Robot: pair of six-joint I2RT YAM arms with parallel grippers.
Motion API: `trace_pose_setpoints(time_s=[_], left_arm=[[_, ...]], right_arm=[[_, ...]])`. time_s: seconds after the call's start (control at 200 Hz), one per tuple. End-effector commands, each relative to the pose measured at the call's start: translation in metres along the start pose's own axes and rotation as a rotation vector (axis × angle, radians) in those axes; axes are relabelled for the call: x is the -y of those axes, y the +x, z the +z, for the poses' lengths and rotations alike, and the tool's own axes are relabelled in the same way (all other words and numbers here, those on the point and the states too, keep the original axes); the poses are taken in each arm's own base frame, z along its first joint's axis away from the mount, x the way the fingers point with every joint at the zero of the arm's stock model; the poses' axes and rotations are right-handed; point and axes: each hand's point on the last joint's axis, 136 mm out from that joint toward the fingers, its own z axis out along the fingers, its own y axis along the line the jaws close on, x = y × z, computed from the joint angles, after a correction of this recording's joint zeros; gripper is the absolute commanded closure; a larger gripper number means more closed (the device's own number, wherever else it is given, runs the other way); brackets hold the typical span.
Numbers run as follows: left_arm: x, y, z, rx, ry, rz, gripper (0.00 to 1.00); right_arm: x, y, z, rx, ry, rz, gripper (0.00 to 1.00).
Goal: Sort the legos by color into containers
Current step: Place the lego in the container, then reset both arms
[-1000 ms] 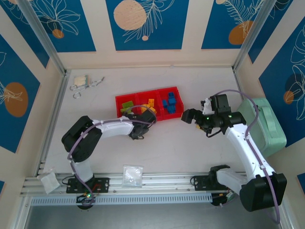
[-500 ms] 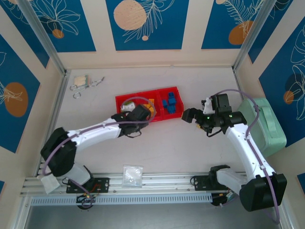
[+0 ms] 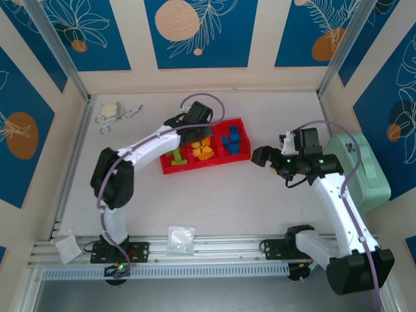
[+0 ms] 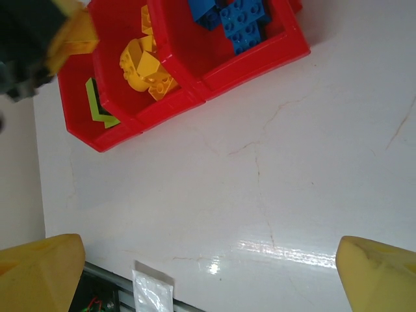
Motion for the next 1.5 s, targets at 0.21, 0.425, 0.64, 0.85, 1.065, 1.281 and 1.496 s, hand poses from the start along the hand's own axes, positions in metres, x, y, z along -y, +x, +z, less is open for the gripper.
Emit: trace_pose_setpoints(time_s=[0.21, 0.425, 0.64, 0.85, 1.065, 1.281, 1.496], left_arm=[[0.011, -0.014, 0.012, -0.018, 0.019, 0.051, 0.59], [-0.001, -0.03, -0.013, 0.051, 0.014, 0.076, 0.37], [-0.017, -0.035, -0.058, 0.181, 0.108, 0.078, 0.18], [-0.048, -0.025, -0.125, 0.369, 0.205, 0.247, 0.16], [-0.124, -0.004, -0.195, 0.66, 0.135, 0.359, 0.01], [-0.24, 0.003, -0.233, 0.89, -0.383, 0.384, 0.01], [-0.26, 0.015, -0.224, 0.911, -0.469, 0.442, 0.01]], right_arm=[[0.021, 0.027, -0.005, -0.041, -0.007, 0.05, 0.01], [0.011, 0.012, -0.003, -0.023, -0.041, 0.049, 0.01], [0.013, 0.009, 0.002, -0.032, -0.037, 0.055, 0.01], [0.022, 0.013, 0.008, -0.027, -0.017, 0.083, 0.0], [0.027, 0.012, 0.02, -0.029, -0.024, 0.124, 0.0], [0.032, -0.014, 0.037, 0.091, 0.052, -0.047, 0.01], [0.05, -0.061, 0.034, 0.512, 0.184, -0.39, 0.01]])
